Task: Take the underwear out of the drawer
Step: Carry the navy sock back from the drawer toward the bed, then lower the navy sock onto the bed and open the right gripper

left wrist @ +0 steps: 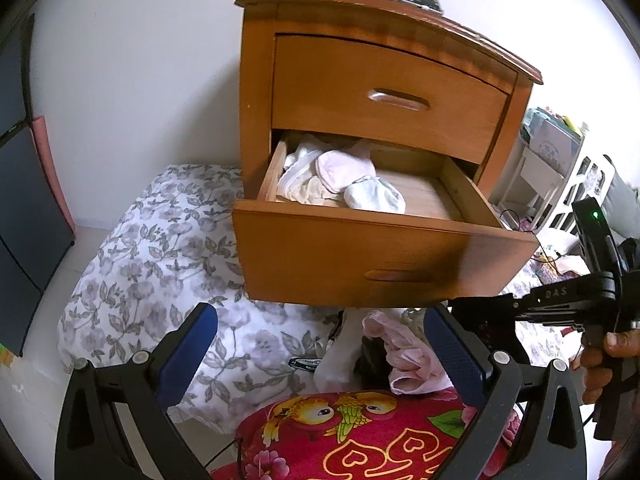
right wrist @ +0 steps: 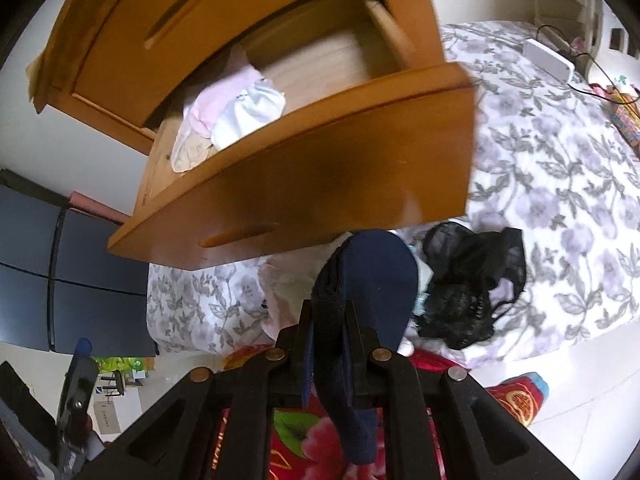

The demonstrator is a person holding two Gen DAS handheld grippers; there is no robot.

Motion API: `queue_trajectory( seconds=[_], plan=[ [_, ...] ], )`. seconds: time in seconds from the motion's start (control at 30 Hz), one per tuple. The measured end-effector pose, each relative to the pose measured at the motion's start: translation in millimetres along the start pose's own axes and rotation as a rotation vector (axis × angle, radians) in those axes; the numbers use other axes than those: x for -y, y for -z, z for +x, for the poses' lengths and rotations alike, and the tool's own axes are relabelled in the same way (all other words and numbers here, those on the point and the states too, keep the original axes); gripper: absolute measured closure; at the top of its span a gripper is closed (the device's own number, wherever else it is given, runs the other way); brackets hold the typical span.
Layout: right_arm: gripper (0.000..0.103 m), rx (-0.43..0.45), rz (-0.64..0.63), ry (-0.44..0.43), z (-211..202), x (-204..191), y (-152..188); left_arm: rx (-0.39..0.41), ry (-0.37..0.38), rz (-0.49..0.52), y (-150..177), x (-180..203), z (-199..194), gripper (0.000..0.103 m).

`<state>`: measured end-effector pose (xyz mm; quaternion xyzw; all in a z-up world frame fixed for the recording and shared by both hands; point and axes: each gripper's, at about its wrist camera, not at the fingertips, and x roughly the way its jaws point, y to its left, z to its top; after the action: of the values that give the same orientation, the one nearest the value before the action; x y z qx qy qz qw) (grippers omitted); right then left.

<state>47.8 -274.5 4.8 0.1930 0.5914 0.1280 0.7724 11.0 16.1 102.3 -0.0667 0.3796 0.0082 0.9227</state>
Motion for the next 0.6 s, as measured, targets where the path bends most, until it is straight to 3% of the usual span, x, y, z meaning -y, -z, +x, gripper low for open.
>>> queue_trajectory(
  seconds=[0.6],
  plan=[
    [0.084,-0.065,-0.109,-0.013,37.1,-53.8,-14.1,-0.039,-0.011,-0.031,0.3,-14.7,17.8,0.000]
  ],
)
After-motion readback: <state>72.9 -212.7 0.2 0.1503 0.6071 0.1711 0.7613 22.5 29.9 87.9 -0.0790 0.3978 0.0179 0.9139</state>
